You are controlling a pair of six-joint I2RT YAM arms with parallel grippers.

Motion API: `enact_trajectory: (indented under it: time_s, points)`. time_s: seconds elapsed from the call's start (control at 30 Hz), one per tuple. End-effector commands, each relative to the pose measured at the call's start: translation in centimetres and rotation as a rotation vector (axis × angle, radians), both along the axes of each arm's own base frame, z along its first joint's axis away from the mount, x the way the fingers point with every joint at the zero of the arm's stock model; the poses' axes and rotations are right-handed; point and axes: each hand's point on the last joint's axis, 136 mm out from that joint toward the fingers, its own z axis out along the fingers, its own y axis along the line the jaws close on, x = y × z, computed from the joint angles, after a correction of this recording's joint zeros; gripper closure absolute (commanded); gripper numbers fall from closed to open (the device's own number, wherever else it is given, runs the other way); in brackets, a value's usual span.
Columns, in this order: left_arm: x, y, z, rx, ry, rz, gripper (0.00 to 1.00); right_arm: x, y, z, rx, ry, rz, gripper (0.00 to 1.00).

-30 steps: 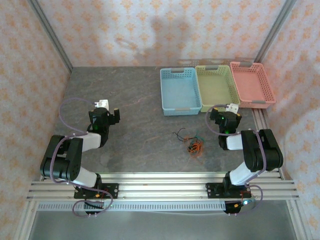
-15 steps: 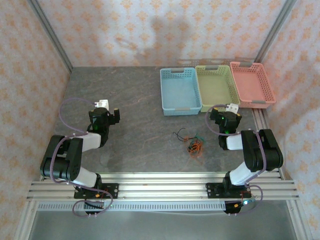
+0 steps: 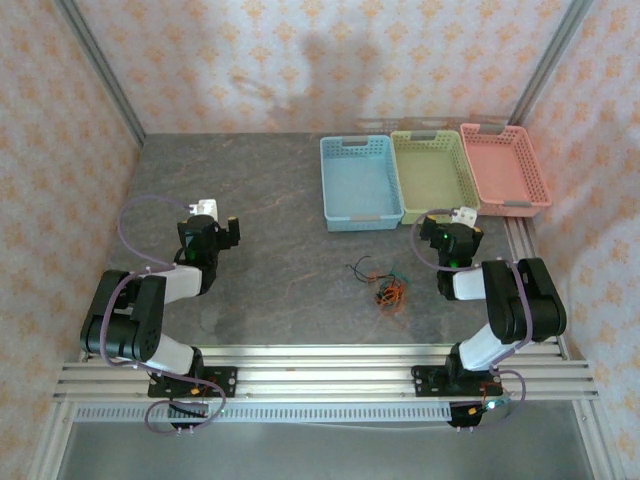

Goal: Untangle the cables

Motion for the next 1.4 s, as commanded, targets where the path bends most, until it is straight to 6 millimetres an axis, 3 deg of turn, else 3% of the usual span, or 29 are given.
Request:
enact_trajectory:
  time_s: [0.0,0.13,0.37,0.5,0.6,0.8,1.0,1.2,1.37]
  points:
    - [0.6,0.2,1.8,0.016,-0.032,0.031,0.00,-0.1,-0.1,2.2,0.003,-0.063,-0.002,0.01]
    - [-0.5,2.3,5.3,0.011,0.066,0.220,0.00,-1.4,-0.9,5.0,-0.005,-0.106,-0.057,0.01]
    - [-3.6,2.2,10.0,-0.129,-0.166,0.234,0.00,-2.3,-0.4,12.9,0.094,-0.158,-0.078,0.01]
    - [-5.1,2.6,10.8,-0.223,-0.217,0.271,0.00,-1.1,0.3,16.0,0.127,-0.120,-0.050,0.01]
    - [-6.0,3.4,10.7,-0.252,-0.231,0.318,0.00,0.7,0.7,17.1,0.139,-0.094,-0.039,0.01]
    - [-6.1,3.5,9.8,-0.249,-0.173,0.333,0.00,5.8,-1.2,15.9,0.081,0.080,-0.103,0.02]
    - [-5.7,3.7,9.0,-0.236,-0.127,0.349,0.00,10.7,-4.0,12.9,0.021,0.283,-0.170,0.05]
    - [-5.5,3.6,8.8,-0.240,-0.116,0.345,0.00,14.0,-6.8,8.8,0.057,0.419,-0.217,0.10]
    - [-5.4,3.5,8.5,-0.240,-0.106,0.344,0.00,15.9,-7.7,6.8,0.031,0.509,-0.227,0.11]
